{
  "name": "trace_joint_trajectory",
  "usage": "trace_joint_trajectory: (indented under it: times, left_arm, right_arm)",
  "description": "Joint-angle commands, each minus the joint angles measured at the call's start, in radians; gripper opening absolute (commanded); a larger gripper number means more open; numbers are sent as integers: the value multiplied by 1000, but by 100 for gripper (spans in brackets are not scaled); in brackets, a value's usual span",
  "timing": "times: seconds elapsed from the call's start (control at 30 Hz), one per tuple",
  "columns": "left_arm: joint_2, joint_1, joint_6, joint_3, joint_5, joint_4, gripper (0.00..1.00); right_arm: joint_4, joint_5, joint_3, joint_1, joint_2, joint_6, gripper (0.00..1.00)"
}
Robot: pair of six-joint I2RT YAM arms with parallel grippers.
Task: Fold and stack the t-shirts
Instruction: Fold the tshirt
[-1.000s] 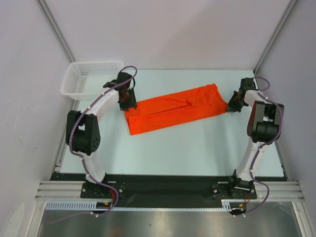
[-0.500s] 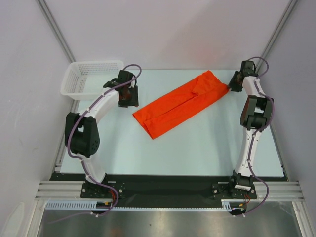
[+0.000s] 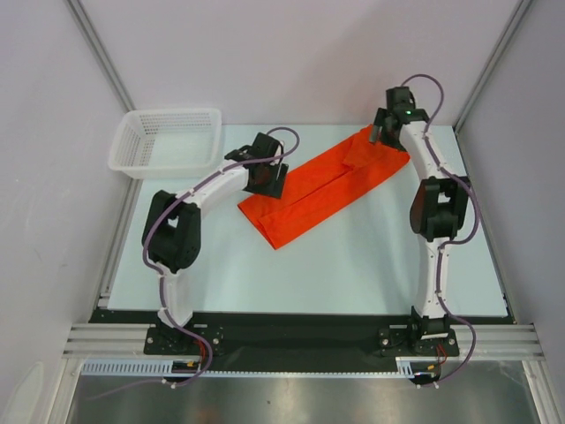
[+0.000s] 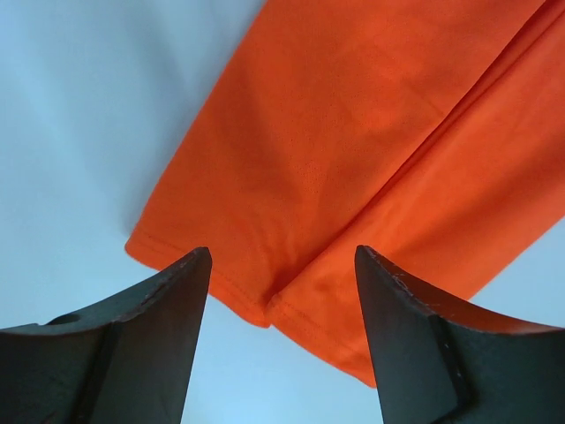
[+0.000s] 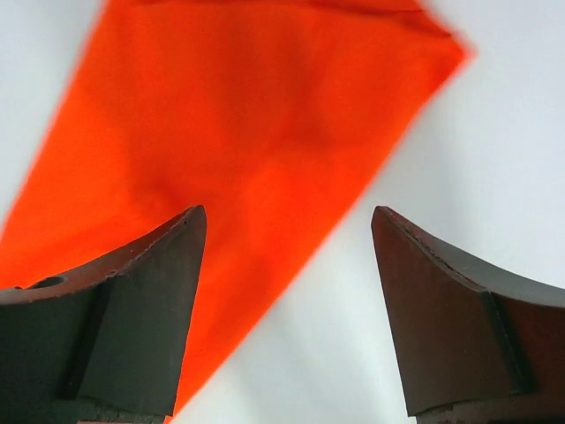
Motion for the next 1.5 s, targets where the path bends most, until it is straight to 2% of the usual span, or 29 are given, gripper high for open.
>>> trace_joint_trajectory:
  times: [0.0, 0.2, 0.4, 0.57, 0.6, 0.63, 0.73, 0.87, 1.17, 1.47]
  left_arm:
    - [42, -10, 45, 38, -28, 19, 72]
    - [12, -13, 58, -55, 31, 74, 73]
    - [-49, -1, -14, -123, -45, 83, 69]
    - [-302, 76, -133, -282, -60, 120, 68]
    - [-344, 85, -165, -311, -71, 129, 68]
    - [-432, 94, -179, -336, -80, 124, 68]
    - [-551, 116, -220, -410, -140, 78, 69]
    - [-718, 148, -248, -486, -157, 29, 70]
    - [-901, 215, -252, -540, -133, -47, 71]
    - [-996, 255, -240, -503, -108, -106, 73]
  right_arm:
    - [-17, 48, 13, 104, -9, 65, 80]
    - [-25, 66, 59, 239, 49, 140, 79]
    - [-25, 25, -7, 352, 10, 151, 76]
    - [6, 3, -143, 441, -88, 255, 75]
    - [-2, 8, -163, 476, -95, 340, 75]
    - [-12, 15, -163, 492, -96, 381, 76]
    - [-38, 9, -160, 567, -90, 525, 80]
    - [-57, 86, -160, 653, -72, 640, 81]
    - [-128, 246, -9, 768, 82, 657, 82]
    - [-140, 301, 65, 794, 189, 611, 77]
